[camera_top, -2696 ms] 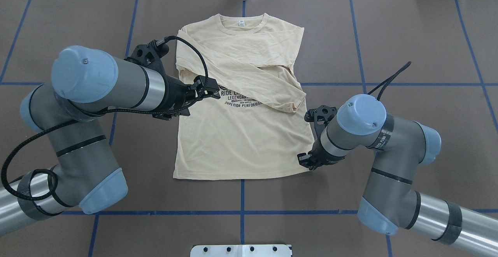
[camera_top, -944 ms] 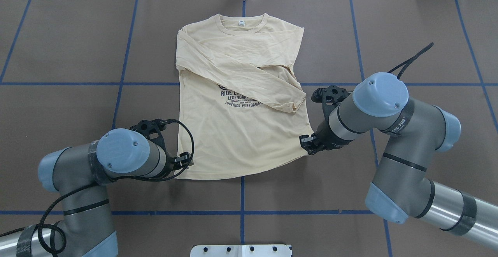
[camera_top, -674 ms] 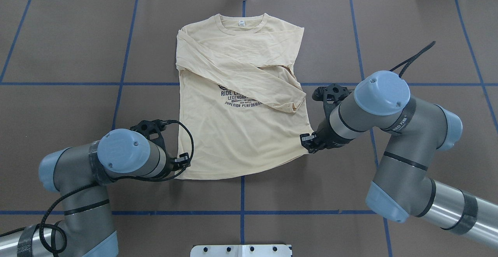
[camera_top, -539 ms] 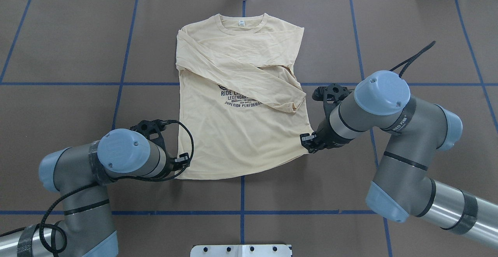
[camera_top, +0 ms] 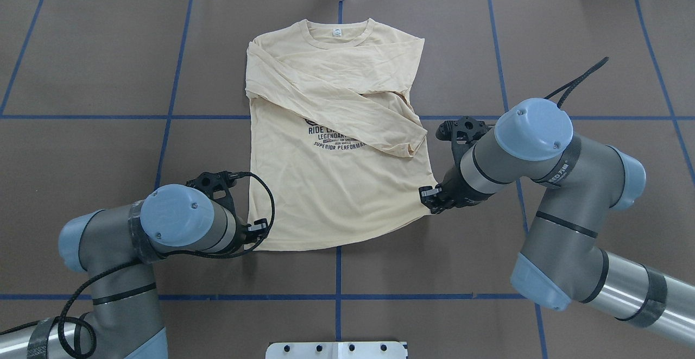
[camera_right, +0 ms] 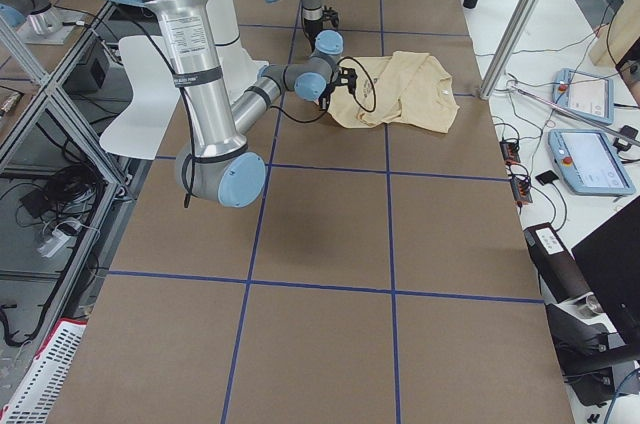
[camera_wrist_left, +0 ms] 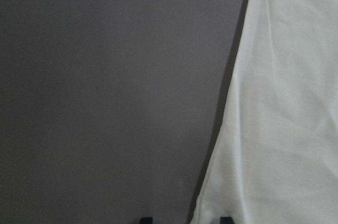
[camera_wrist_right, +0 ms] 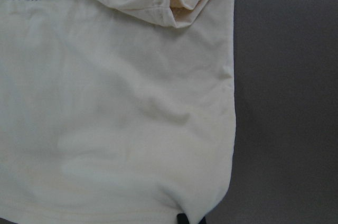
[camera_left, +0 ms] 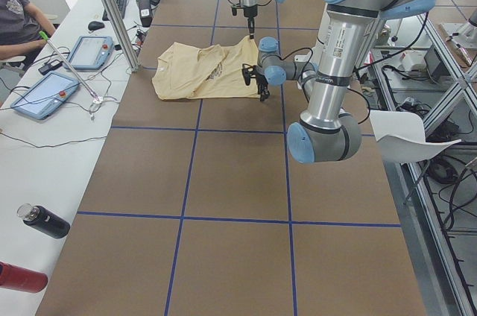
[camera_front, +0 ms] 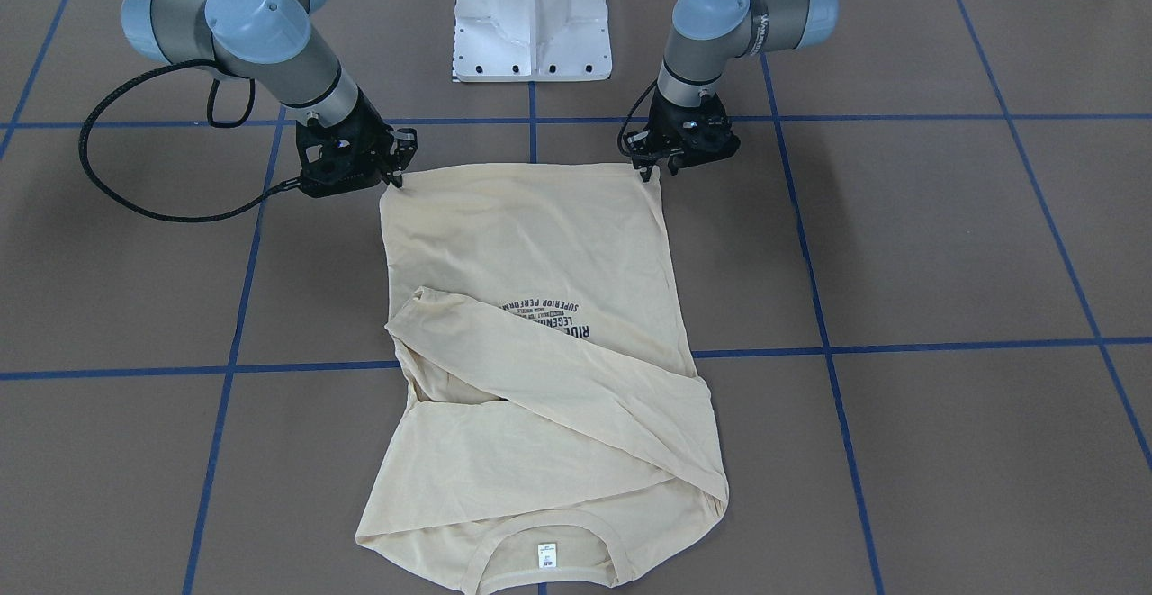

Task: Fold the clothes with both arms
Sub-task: 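Lift the hem corners with both grippers and pull them slightly apart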

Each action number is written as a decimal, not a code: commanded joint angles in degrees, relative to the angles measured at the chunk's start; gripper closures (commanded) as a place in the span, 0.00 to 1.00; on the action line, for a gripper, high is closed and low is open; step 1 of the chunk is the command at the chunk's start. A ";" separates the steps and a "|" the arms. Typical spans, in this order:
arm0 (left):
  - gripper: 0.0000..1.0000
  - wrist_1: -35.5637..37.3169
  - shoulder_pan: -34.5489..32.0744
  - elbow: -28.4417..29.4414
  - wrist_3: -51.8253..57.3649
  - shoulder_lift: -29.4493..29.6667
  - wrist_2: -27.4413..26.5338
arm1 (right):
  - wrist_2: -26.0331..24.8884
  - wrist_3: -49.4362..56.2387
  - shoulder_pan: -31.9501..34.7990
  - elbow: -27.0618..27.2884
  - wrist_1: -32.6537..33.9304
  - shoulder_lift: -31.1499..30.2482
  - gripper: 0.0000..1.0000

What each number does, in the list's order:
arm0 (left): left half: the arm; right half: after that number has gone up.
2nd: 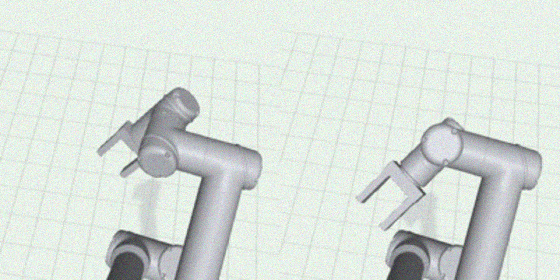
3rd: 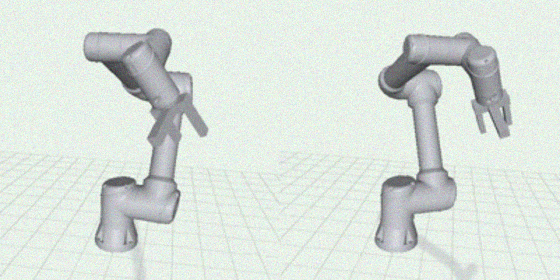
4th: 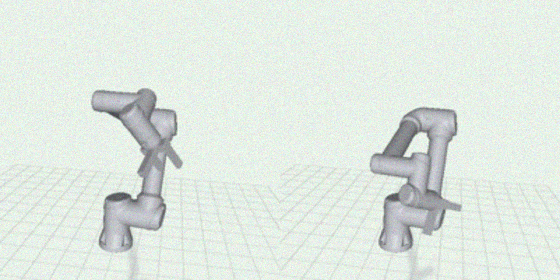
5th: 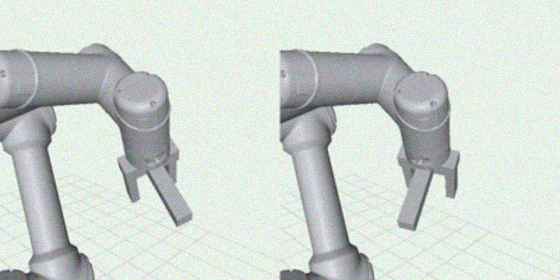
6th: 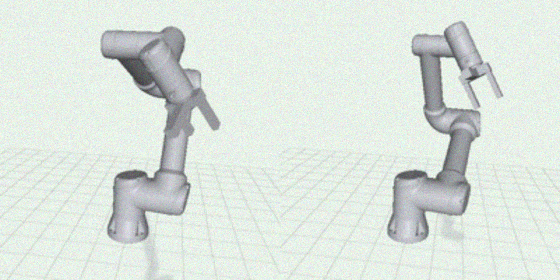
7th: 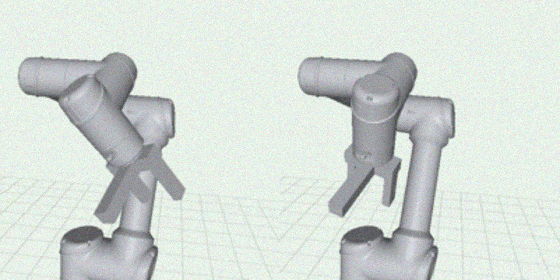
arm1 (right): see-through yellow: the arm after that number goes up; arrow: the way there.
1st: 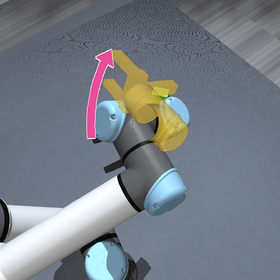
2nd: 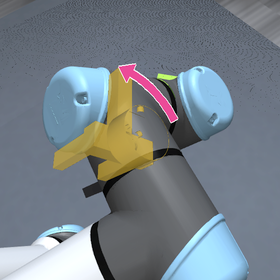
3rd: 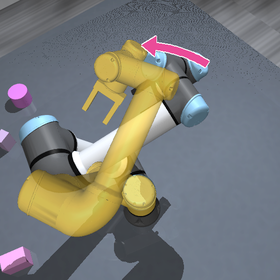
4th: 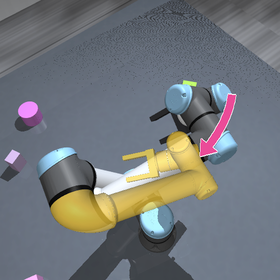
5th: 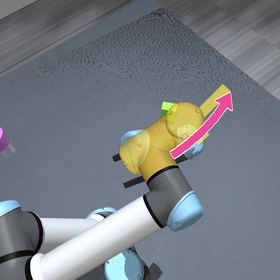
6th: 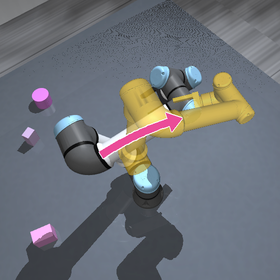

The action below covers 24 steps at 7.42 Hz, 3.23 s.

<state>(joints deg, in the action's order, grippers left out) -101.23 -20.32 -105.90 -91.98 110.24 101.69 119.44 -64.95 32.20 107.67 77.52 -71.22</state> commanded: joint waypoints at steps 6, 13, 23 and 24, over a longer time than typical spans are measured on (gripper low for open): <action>1.00 3.41 0.63 -0.10 -0.04 1.46 0.09 | 0.09 0.00 0.06 0.00 0.00 -0.15 1.00; 1.00 8.93 1.59 -10.90 0.05 0.06 0.35 | 5.61 0.00 0.32 7.27 -0.09 -7.76 1.00; 1.00 10.88 -8.19 -15.84 8.80 3.91 4.62 | 17.84 0.97 13.92 -0.50 -0.53 -1.15 1.00; 1.00 10.79 -13.29 -13.83 11.36 5.49 8.14 | 16.45 0.97 15.86 -3.31 -0.53 1.93 1.00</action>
<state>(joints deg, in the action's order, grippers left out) -90.38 -27.11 -121.53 -84.01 113.66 105.95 137.01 -64.04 45.14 108.02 77.00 -73.21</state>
